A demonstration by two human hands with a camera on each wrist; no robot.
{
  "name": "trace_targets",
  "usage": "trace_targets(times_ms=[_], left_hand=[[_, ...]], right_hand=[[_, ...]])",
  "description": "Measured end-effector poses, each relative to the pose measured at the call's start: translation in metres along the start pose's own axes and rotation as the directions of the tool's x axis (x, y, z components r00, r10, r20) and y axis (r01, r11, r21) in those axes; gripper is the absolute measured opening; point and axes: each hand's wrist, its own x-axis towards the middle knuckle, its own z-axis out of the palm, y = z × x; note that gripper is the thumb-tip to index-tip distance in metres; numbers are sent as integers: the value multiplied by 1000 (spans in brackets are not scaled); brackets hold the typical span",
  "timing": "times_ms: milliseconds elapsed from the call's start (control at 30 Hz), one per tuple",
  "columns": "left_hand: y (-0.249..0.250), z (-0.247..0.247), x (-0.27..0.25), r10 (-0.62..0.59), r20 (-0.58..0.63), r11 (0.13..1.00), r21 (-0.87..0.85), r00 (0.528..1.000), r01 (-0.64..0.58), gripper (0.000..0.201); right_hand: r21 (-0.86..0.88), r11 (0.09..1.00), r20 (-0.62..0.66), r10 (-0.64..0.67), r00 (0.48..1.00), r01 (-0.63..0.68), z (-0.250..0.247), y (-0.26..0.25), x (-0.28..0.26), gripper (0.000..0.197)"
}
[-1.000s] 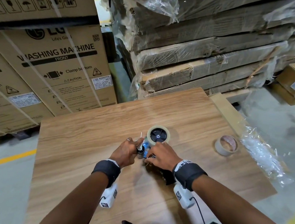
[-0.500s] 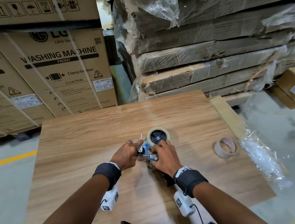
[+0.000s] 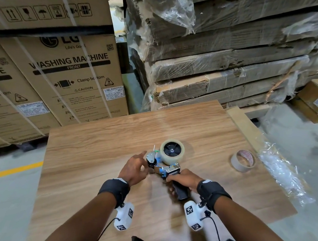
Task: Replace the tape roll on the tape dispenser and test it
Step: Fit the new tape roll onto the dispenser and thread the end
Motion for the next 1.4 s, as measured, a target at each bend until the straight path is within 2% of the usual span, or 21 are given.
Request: trace_targets(times_ms=[100, 167, 233, 400, 500, 567, 633, 733, 900, 1000, 1167, 1233, 1400], left_hand=[[2, -1, -7, -97, -66, 975, -206, 993, 82, 9], [6, -3, -11, -188, -114, 927, -348, 976, 138, 9], [10, -4, -14, -266, -152, 874, -454, 952, 171, 10], [22, -7, -18, -376, -286, 749, -654, 881, 107, 11], [36, -14, -19, -415, -341, 710, -701, 843, 66, 16], [43, -18, -19, -404, -368, 699, -715, 838, 23, 15], [47, -21, -19, -374, -380, 708, -706, 846, -5, 15], [49, -25, -19, -329, -337, 722, -692, 882, 5, 9], [45, -29, -19, -294, -345, 767, -642, 891, 4, 15], [49, -35, -18, -275, -358, 772, -635, 892, -16, 18], [39, -49, -16, -185, -325, 846, -533, 927, -19, 9], [32, -52, -16, -182, -296, 831, -556, 938, -13, 9], [15, -62, -16, -195, -138, 679, -733, 971, 32, 12]], right_hand=[[194, 981, 92, -35, 995, 17, 4, -6, -12, 12], [301, 953, 130, -64, 989, 22, 5, -11, -16, 13], [428, 903, 182, -51, 982, -32, 6, -17, -21, 15], [643, 740, 333, -36, 942, -198, 7, -31, -34, 17], [716, 658, 355, -59, 933, -232, 6, -36, -43, 27], [741, 617, 369, -44, 929, -265, 6, -38, -49, 33], [760, 578, 383, -29, 923, -297, 6, -38, -53, 32], [779, 542, 386, -18, 922, -316, 8, -39, -62, 31], [789, 553, 343, -35, 939, -268, 10, -39, -72, 37], [798, 537, 343, -33, 939, -273, 12, -42, -76, 31], [782, 553, 356, -21, 934, -286, 13, -45, -76, 27], [766, 567, 381, -21, 924, -303, 12, -45, -74, 24], [718, 610, 441, -24, 897, -337, 9, -44, -72, 11]])
